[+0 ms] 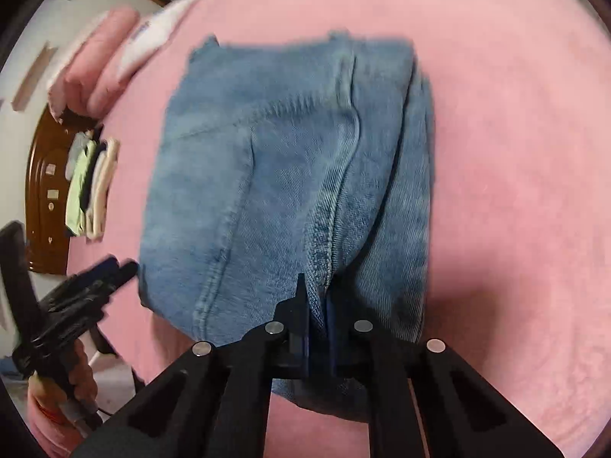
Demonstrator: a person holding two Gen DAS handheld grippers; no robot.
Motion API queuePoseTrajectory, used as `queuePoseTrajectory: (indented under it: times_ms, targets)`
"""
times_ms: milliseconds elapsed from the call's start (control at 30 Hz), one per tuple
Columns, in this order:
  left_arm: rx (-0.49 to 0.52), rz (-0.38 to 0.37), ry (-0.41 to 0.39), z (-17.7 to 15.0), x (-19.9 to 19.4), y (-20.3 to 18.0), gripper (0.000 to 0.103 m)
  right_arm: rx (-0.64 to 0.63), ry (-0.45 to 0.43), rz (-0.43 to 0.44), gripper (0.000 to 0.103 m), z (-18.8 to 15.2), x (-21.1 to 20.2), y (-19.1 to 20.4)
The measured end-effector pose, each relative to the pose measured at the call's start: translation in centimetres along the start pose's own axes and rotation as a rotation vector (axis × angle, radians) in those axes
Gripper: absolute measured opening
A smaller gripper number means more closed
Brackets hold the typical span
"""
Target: Fold large clothes
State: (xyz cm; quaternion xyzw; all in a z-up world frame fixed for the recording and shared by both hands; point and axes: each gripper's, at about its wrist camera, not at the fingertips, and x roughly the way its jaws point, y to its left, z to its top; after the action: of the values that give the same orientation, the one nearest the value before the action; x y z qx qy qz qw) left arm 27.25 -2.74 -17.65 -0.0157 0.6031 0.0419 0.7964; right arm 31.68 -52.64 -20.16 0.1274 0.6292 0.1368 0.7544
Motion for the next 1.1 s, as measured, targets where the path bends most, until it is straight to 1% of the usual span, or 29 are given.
queuePoseTrajectory:
  times_ms: [33,67,100,133,167,233,300,333,367,400,433,467,500,533,567,633,667,700,733,800,833,867,900,967,1033,1067,1100]
  targets:
    - [0.003,-0.003,-0.003,-0.1,0.1,0.0,0.062,0.017,-0.038,0.001,0.006,-0.3,-1.5,0.1]
    - [0.006,-0.016,-0.003,-0.2,0.1,0.1,0.062,0.046,-0.073,0.02,0.005,-0.6,-2.7,0.3]
    - [0.011,-0.033,0.0,0.1,0.6,0.0,0.062,0.068,-0.107,0.038,0.005,-0.8,-4.0,0.4]
    - [0.014,-0.059,0.007,0.0,0.8,-0.2,0.062,0.074,-0.127,0.036,0.005,-1.1,-5.0,0.5]
    - [0.012,-0.083,0.013,-0.1,0.8,-0.3,0.062,0.065,-0.14,0.003,0.005,-1.5,-5.9,1.0]
    - [0.005,-0.115,0.027,-0.2,1.3,-0.5,0.062,0.041,-0.144,-0.064,0.004,-2.5,-6.3,1.2]
    - [0.003,-0.14,0.052,-0.5,2.3,-0.5,0.062,0.055,-0.115,-0.115,0.003,-3.4,-5.6,0.6]
    - [-0.001,-0.144,0.057,-0.7,2.8,-0.2,0.062,0.07,-0.1,-0.144,0.002,-3.7,-4.6,0.0]
    - [-0.012,-0.144,0.057,-0.9,3.2,0.0,0.062,0.071,-0.098,-0.219,0.0,-4.1,-3.9,-0.7]
    - [-0.025,-0.144,0.056,-0.9,3.6,0.3,0.061,0.049,-0.102,-0.433,0.0,-4.6,-3.2,-1.5]
    - [-0.045,-0.163,0.055,-0.9,3.9,0.7,0.06,0.024,-0.08,-0.563,0.0,-4.9,-2.8,-2.5]
    - [-0.057,-0.184,0.054,-1.0,3.8,1.0,0.058,0.055,-0.074,-0.549,0.0,-4.9,-3.1,-3.3]
    - [-0.068,-0.205,0.048,-1.0,3.7,1.2,0.05,0.19,-0.105,-0.424,0.0,-5.2,-4.7,-4.9]
    - [-0.078,-0.221,0.033,-1.0,3.4,1.6,0.041,0.253,-0.121,-0.351,0.0,-5.3,-5.5,-5.5]
    - [-0.076,-0.218,0.025,-1.1,3.0,1.7,0.038,0.3,-0.137,-0.289,0.0,-5.5,-6.7,-5.6]
    - [-0.049,-0.202,0.007,-1.1,2.2,1.6,0.023,0.269,-0.159,-0.306,0.0,-5.4,-7.8,-4.4]
    - [-0.027,-0.192,-0.003,-1.1,1.6,1.4,0.02,0.229,-0.168,-0.32,0.0,-5.4,-8.4,-3.2]
    - [-0.007,-0.197,-0.015,-1.0,1.1,1.3,0.014,0.207,-0.167,-0.306,0.0,-5.4,-8.7,-2.4]
    - [0.007,-0.214,-0.026,-0.9,0.1,0.9,0.008,0.193,-0.163,-0.273,0.0,-5.4,-9.0,-1.6]
    - [0.024,-0.26,-0.042,-0.5,-0.7,0.6,0.007,0.18,-0.131,-0.17,0.0,-5.4,-8.2,0.9]
    - [0.038,-0.288,-0.042,-0.1,-0.9,0.1,0.007,0.178,-0.117,-0.126,0.0,-5.4,-8.1,1.5]
    - [0.051,-0.296,-0.034,0.0,-1.2,-0.4,0.007,0.172,-0.093,-0.051,0.0,-5.5,-7.1,2.9]
    - [0.063,-0.291,-0.024,0.2,-1.4,-1.1,0.006,0.169,-0.08,-0.007,0.0,-5.5,-6.4,3.8]
    - [0.098,-0.253,0.012,0.7,-0.4,-2.7,0.006,0.147,-0.053,0.055,0.0,-5.8,-4.8,6.2]
    - [0.095,-0.208,0.037,1.0,0.7,-3.3,0.006,0.114,0.002,0.057,0.0,-5.8,-2.2,8.4]
    - [0.083,-0.189,0.041,1.0,1.4,-3.4,0.006,0.086,0.024,0.007,0.0,-5.9,-1.2,9.4]
    - [0.069,-0.174,0.045,1.1,1.9,-3.4,0.006,0.053,0.027,-0.04,0.0,-6.1,-0.6,10.1]
